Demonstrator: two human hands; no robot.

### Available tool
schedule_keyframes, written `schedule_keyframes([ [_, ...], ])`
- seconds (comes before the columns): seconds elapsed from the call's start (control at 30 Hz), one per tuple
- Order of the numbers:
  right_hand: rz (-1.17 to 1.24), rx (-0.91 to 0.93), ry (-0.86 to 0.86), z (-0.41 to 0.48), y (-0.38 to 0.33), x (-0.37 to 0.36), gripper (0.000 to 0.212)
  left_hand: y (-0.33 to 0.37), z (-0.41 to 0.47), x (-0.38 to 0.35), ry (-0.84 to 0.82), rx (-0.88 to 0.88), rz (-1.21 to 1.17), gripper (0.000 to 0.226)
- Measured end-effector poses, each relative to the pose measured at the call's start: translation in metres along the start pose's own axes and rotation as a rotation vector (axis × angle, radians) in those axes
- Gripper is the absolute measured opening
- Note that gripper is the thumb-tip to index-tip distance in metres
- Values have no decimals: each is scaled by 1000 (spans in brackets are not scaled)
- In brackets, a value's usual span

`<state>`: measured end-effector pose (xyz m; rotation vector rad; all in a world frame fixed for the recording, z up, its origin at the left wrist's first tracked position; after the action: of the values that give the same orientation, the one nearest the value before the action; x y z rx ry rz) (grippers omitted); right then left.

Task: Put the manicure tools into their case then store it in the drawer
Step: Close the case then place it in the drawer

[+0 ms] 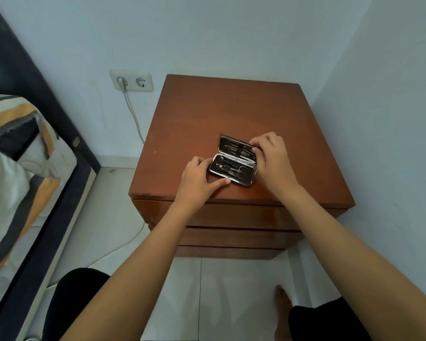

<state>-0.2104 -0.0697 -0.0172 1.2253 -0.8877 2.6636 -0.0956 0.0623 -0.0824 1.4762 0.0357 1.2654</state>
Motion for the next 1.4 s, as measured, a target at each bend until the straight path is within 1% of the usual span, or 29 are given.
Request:
schedule_keyframes([
  [0.13,-33,111,-44,-29,-9,-6,14,4,-1,-2,104,77,5,65],
  [0.2,-54,110,-89,-41,-5,-14,16,5,-2,-3,132,102,13,66],
  [0.27,-50,75,-108,-47,1,-19,20,4,-3,-4,134,103,10,63],
  [0.33,-33,23,-101,-47,5,-21,24,4,-4,-3,127,87,2,56],
  [0.47,8,-90,-90,-46,12,-22,32,3,-4,-1,138,83,-54,51],
  [0.6,55,-199,-85,-39,21,-24,36,5,-4,-2,164,66,-23,45],
  [0.7,84,-221,-74,-37,24,-24,36,4,-4,-3,179,76,-12,45],
  [0.93,86,-249,-30,-35,24,-25,35,1,-1,-4,180,61,22,44],
  [1.1,49,-277,-111,-29,23,-23,38,5,3,-5,124,103,68,44],
  [1.23,33,-303,-165,-30,21,-17,37,9,3,-2,32,139,114,45],
  [1.3,38,-337,-128,-37,27,-4,35,8,-4,8,20,149,70,44],
  [1.33,45,-356,-84,-43,33,6,34,5,-9,17,47,149,67,42],
  [1.4,62,-399,34,-60,51,31,33,-4,-22,43,175,134,146,41],
])
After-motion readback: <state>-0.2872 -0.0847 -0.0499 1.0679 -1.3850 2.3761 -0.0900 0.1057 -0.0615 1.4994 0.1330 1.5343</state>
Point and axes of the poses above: each hand's wrist, its own z-axis towards the middle knuckle, its own x-axis out of the back of the hand, y = z × x, the point moved 6 cm from there along z, towards the middle knuckle, and after that the axes turned 4 degrees about y, right-handed, at the moved point
